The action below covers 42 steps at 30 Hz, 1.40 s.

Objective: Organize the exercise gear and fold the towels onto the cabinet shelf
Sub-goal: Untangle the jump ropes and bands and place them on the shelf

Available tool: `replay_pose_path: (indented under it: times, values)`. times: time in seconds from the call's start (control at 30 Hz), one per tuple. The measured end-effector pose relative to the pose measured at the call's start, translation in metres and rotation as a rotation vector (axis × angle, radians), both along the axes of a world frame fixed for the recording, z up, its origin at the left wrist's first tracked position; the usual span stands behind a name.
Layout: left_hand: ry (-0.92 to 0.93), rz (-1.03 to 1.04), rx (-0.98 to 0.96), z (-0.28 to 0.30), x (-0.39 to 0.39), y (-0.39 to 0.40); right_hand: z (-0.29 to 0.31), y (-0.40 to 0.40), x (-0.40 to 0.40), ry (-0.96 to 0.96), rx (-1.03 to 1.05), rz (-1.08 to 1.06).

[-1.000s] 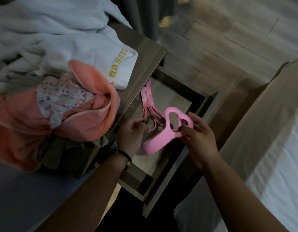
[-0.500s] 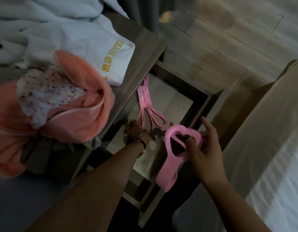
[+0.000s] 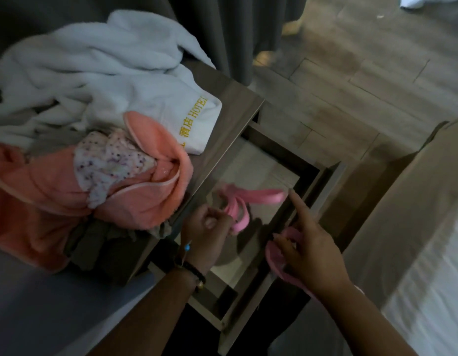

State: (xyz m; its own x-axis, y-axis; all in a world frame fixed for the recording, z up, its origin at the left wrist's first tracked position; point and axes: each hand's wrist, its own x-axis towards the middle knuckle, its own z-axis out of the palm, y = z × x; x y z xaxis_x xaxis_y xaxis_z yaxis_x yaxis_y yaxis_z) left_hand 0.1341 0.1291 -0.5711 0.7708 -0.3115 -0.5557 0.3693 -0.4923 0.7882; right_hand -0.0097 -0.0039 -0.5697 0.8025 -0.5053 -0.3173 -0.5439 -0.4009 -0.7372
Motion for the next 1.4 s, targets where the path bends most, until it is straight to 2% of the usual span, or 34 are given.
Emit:
replay_pose_path:
  times: [0.1, 0.2, 0.3, 0.4, 0.5, 0.63, 0.8, 0.9, 1.0, 1.1, 1.17, 1.27, 1.4]
  values:
    - [-0.065, -0.136, -0.102, 0.028, -0.015, -0.003, 0.004, 0.004, 0.007, -0.102, 0.137, 0.051]
    - [-0.072, -0.188, -0.129, 0.03, -0.025, 0.0, 0.01, 0.006, 0.013, -0.189, 0.161, 0.022]
    - [-0.021, -0.132, -0.136, 0.027, -0.031, 0.005, 0.017, 0.005, 0.012, -0.207, 0.061, 0.106]
    - [-0.074, -0.208, -0.122, 0.026, -0.042, 0.011, 0.023, 0.002, 0.009, -0.193, -0.069, 0.188]
    - [-0.109, -0.273, -0.129, 0.032, -0.057, 0.011, 0.031, -0.003, 0.005, -0.202, -0.086, 0.171]
    - [-0.135, -0.254, -0.233, 0.049, -0.066, 0.004, 0.047, -0.011, -0.007, -0.274, -0.029, 0.007]
    - [-0.135, -0.051, -0.329, 0.048, -0.071, -0.013, 0.076, -0.021, -0.037, -0.363, -0.063, -0.249]
    - [-0.126, -0.088, -0.217, 0.031, -0.077, -0.025, 0.097, -0.025, -0.06, -0.429, -0.064, -0.411]
    - [-0.159, -0.288, -0.018, 0.008, -0.09, -0.035, 0.115, -0.029, -0.079, -0.437, -0.134, -0.505]
    - [-0.277, -0.503, 0.129, -0.021, -0.107, -0.035, 0.13, -0.03, -0.088, -0.462, -0.198, -0.517]
    - [-0.387, -0.721, 0.222, -0.044, -0.115, -0.031, 0.134, -0.028, -0.091, -0.476, -0.269, -0.518]
    - [-0.672, -1.006, 0.419, -0.063, -0.112, -0.025, 0.128, -0.023, -0.095, -0.461, -0.295, -0.582]
    - [-1.057, -1.073, 0.38, -0.07, -0.102, -0.021, 0.104, -0.008, -0.096, -0.381, -0.179, -0.631]
